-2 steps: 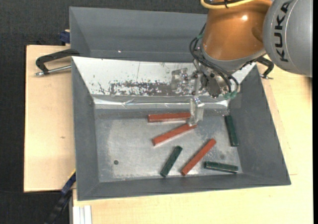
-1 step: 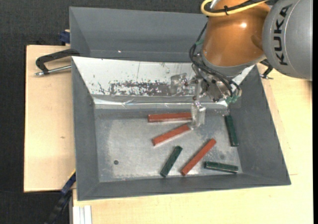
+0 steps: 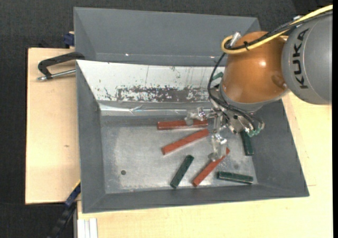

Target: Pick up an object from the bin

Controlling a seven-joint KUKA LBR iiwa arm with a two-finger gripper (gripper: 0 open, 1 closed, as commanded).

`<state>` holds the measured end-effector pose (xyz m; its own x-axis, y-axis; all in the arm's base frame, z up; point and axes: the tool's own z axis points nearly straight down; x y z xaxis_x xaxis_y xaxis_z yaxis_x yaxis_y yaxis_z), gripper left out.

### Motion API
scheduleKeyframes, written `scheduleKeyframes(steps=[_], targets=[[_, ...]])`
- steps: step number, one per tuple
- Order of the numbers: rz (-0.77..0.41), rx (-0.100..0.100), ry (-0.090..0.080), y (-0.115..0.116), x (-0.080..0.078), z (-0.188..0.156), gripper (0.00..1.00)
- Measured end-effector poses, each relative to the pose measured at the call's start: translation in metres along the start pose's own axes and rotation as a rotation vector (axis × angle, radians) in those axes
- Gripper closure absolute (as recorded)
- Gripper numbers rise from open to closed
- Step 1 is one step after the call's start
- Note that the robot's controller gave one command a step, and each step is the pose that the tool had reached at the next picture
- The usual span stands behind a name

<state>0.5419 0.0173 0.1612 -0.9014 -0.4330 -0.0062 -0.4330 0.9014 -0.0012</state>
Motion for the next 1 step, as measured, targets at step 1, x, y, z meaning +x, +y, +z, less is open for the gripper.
scheduleKeyframes(steps=[1], targets=[[-0.164,0.001,0.001,-0.0049,-0.016,0.0427,0.0]])
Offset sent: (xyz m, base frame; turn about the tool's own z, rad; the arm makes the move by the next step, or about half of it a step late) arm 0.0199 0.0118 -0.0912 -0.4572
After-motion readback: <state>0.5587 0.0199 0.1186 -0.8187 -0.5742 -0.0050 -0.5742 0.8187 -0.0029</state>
